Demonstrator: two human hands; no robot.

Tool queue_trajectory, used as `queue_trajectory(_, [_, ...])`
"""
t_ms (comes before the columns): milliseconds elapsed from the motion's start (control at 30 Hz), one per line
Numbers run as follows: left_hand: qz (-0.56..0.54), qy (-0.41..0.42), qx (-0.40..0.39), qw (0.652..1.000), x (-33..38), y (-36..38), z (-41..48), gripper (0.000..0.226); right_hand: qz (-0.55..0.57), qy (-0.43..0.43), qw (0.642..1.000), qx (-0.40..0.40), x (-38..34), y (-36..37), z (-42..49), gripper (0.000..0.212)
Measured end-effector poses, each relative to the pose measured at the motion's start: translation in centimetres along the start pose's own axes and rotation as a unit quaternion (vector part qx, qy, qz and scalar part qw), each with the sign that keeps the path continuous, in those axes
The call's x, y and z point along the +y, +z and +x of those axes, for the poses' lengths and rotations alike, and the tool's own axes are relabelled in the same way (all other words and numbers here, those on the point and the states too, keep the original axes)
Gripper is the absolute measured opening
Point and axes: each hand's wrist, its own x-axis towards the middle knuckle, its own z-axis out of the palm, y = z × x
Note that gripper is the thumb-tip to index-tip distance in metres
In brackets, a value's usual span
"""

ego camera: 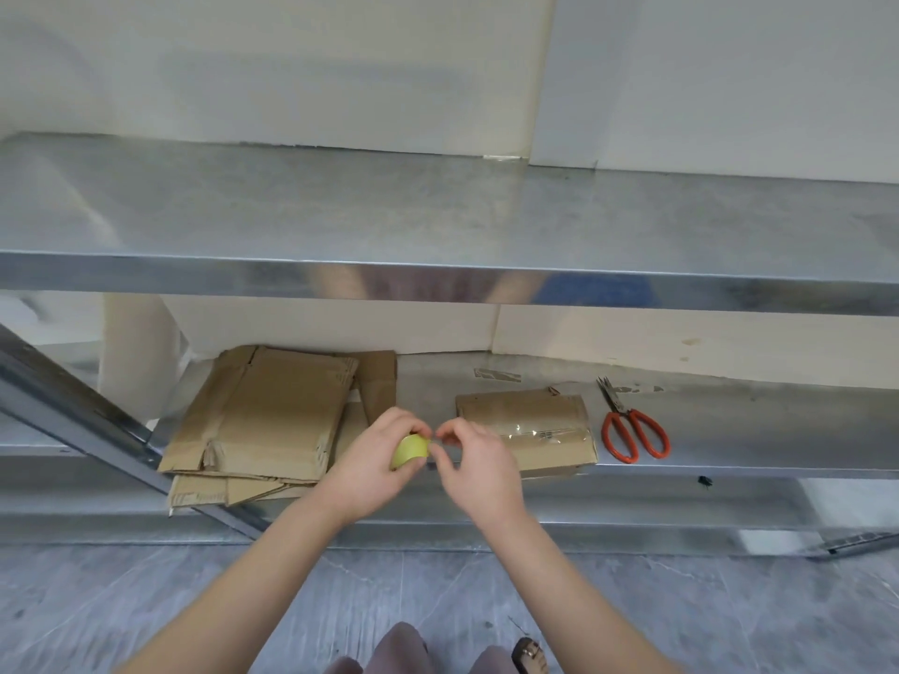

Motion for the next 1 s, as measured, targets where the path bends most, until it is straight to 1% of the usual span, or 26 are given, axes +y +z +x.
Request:
queue_trajectory(67, [0.0, -0.004, -0.015, 1.0, -0.4, -0.2, -0.6, 0.031, 0.018, 0.012, 1.0, 0.004, -0.2, 0.7, 0.0, 0.008])
queue_trajectory(200, [-0.024, -0.013, -0.065, 0.998, -2.0, -0.4, -2.1, 0.05, 0.089, 0.045, 0.995, -0.006, -0.4, 1.4, 0.3, 0.009])
queue_trajectory(300, [-0.011, -0.03, -0.044, 0.999, -3.4, -0.5, -3.1, 0.071, 0.099, 0.036, 0.994, -0.033, -0.8, 1.9, 0.2, 0.008])
queue_trajectory(367, [0.011, -0.042, -0.025, 0.999, -4.2, -0.9, -2.9, 0.076, 0.105, 0.03, 0.993, -0.044, -1.4, 2.3, -0.2, 0.008])
queue_trajectory(467, [0.036, -0.076, 0.007, 0.996, -5.4, -1.7, -1.8, 0.068, 0.13, 0.047, 0.99, -0.042, -2.2, 3.1, -0.9, 0.011])
queue_trajectory(533, [0.046, -0.109, 0.033, 0.992, -6.2, -2.3, -0.9, 0.067, 0.166, 0.084, 0.982, -0.038, -2.6, 4.0, -1.4, 0.012])
queue_trajectory(667, [0.089, -0.095, -0.004, 0.991, -7.4, -2.1, 0.1, 0.062, 0.232, 0.179, 0.956, -0.022, -2.9, 6.1, -1.5, 0.012])
queue_trajectory(733, [0.1, -0.099, -0.018, 0.99, -8.0, -1.7, 0.3, 0.061, 0.225, 0.199, 0.954, -0.017, -2.9, 7.3, -1.3, 0.011])
queue_trajectory(900, [0.12, -0.08, -0.042, 0.989, -9.3, 0.1, 0.9, 0.056, 0.162, 0.235, 0.958, 0.009, -1.9, 9.8, -0.7, 0.013])
queue_trajectory(1000, [0.118, -0.077, -0.056, 0.988, -9.9, 0.9, 1.3, 0.056, 0.147, 0.265, 0.953, 0.028, -1.1, 10.8, -0.3, 0.01])
